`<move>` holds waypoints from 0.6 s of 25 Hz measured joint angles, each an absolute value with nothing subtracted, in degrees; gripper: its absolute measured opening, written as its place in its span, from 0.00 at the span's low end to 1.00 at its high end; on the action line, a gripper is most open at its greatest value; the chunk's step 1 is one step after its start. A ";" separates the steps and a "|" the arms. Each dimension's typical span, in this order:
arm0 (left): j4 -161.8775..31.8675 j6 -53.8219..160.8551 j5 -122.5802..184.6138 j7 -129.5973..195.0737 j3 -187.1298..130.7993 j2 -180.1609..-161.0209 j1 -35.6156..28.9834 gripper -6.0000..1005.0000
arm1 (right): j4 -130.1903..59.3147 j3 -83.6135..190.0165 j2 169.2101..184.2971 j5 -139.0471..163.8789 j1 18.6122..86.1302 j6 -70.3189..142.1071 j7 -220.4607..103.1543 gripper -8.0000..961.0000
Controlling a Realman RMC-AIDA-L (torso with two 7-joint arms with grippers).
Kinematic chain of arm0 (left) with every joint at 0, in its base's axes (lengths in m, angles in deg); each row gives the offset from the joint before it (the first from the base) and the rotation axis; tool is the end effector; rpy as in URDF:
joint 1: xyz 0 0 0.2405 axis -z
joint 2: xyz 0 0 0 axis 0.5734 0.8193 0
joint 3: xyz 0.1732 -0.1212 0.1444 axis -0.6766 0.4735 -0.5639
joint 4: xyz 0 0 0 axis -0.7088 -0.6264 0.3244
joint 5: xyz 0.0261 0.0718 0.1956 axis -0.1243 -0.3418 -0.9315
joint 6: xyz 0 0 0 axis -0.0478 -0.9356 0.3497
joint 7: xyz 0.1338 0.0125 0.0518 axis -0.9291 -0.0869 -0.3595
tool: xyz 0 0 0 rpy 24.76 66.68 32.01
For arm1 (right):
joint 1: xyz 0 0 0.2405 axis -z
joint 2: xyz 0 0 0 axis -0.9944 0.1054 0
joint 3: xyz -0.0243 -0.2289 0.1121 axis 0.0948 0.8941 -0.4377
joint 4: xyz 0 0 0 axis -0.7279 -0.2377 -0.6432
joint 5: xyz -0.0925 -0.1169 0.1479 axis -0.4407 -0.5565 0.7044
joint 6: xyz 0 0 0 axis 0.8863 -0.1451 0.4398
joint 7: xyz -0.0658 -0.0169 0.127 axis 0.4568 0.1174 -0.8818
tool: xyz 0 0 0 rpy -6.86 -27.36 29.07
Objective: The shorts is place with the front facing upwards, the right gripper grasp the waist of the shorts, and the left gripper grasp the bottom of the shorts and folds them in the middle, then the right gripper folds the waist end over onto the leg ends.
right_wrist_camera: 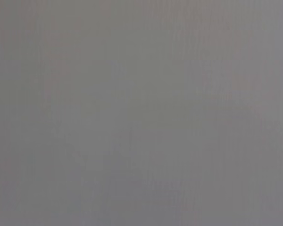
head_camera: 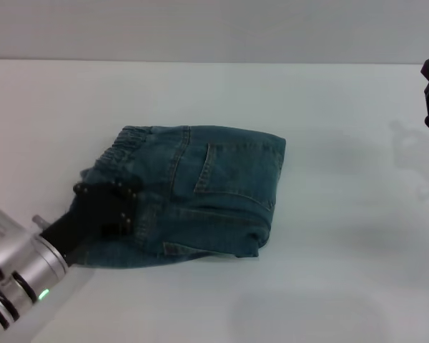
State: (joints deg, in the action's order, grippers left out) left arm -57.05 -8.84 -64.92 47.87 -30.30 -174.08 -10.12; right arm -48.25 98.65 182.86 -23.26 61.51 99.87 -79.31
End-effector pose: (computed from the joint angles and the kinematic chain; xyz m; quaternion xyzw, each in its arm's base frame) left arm -0.3190 0.2794 -0.0766 -0.8537 -0.1837 -0.2635 0.4098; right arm 0.3171 0.3339 0.0202 -0.7692 0.1201 0.3162 0.5421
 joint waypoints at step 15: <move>-56.91 -30.74 -64.64 47.90 -6.11 -173.86 -9.20 0.00 | -47.70 97.19 183.12 -23.08 63.53 100.46 -77.05 0.01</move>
